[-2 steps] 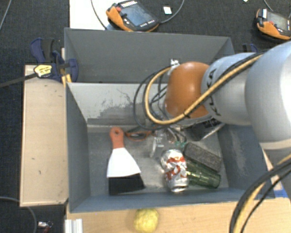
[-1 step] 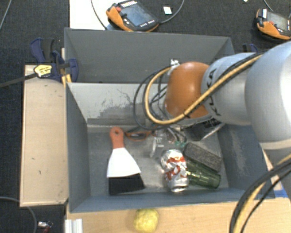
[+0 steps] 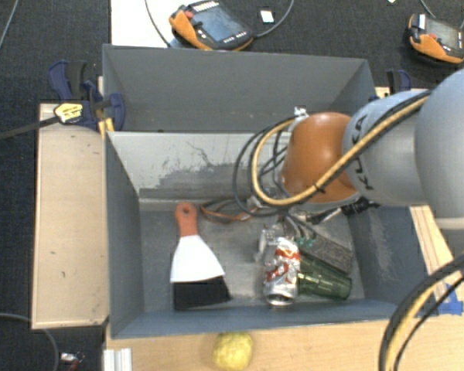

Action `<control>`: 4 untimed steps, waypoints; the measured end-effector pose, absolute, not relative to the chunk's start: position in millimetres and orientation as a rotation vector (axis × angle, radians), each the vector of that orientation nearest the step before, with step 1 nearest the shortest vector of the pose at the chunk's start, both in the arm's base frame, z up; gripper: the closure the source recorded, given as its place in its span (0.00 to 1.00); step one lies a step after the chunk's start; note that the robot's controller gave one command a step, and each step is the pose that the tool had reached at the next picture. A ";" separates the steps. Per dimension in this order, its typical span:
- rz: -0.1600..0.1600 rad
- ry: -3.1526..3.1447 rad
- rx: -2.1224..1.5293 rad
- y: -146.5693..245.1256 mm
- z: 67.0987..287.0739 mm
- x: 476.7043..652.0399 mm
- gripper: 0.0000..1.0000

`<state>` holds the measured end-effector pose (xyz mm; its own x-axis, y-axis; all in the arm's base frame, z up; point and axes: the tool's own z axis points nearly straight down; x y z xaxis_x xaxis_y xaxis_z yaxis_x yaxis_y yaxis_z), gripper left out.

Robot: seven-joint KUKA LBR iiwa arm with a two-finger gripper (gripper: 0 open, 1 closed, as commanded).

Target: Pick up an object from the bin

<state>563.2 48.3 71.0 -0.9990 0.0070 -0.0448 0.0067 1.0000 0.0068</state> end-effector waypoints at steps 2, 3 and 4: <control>0.011 3.094 -0.001 11.3 71.0 574.2 0.00; 0.021 3.092 0.049 0.0 70.9 554.2 0.00; 0.014 3.085 -0.065 11.6 71.5 535.7 0.00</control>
Offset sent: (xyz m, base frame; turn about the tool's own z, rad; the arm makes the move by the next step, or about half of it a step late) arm 0.0100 -0.0355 -0.0010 -0.0109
